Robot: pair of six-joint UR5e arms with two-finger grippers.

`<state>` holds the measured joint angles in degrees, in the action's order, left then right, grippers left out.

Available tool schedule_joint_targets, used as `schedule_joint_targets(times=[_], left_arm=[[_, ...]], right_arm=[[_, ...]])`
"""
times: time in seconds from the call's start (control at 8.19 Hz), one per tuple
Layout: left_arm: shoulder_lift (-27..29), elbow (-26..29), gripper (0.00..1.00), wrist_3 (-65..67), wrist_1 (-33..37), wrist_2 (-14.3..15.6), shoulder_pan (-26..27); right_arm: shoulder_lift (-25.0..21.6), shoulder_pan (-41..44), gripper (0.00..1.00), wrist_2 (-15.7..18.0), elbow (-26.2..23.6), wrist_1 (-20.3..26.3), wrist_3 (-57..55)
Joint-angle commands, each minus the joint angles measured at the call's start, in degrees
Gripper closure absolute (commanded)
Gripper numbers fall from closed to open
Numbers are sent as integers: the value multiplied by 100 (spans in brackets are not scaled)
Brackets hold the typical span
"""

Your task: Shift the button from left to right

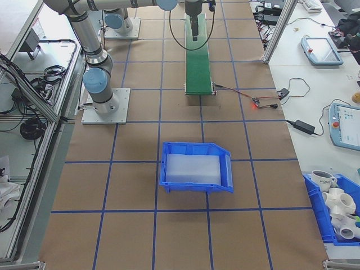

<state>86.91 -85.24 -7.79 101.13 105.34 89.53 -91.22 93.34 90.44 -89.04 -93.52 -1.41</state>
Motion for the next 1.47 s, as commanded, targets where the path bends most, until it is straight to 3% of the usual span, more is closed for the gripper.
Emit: schedule_joint_targets(times=[0.0, 0.24, 0.37, 0.49, 0.61, 0.73, 0.85, 1.1, 1.34], left_arm=[[-16, -1, 0, -1274, 13, 119, -1485], [80, 34, 0, -2101, 4, 100, -2942], [132, 52, 0, -2356, -22, -48, -3672], [133, 26, 0, -2559, -40, -519, -4280], [290, -9, 0, -2613, -536, -828, -4947], [744, 60, 0, -2866, -889, -866, -5432], [1401, 87, 0, -3138, -1023, -971, -5559], [2343, 227, 0, -4016, -2074, -972, -5822], [2681, 271, 0, -4020, -2594, -989, -5947]], right_arm=[[7, 0, 0, -9, -8, 0, 0], [7, 0, 0, 0, -8, 0, 0], [7, 0, 0, 0, -8, 0, 0], [7, 0, 0, 0, -8, 0, 0], [-1, 0, 0, 0, -8, 0, 0], [-1, 0, 0, 0, -8, 0, 0], [7, 0, 0, -9, -8, 0, 0], [7, 0, 0, 0, -8, 0, 0], [-1, 0, 0, 0, -8, 0, 0]])
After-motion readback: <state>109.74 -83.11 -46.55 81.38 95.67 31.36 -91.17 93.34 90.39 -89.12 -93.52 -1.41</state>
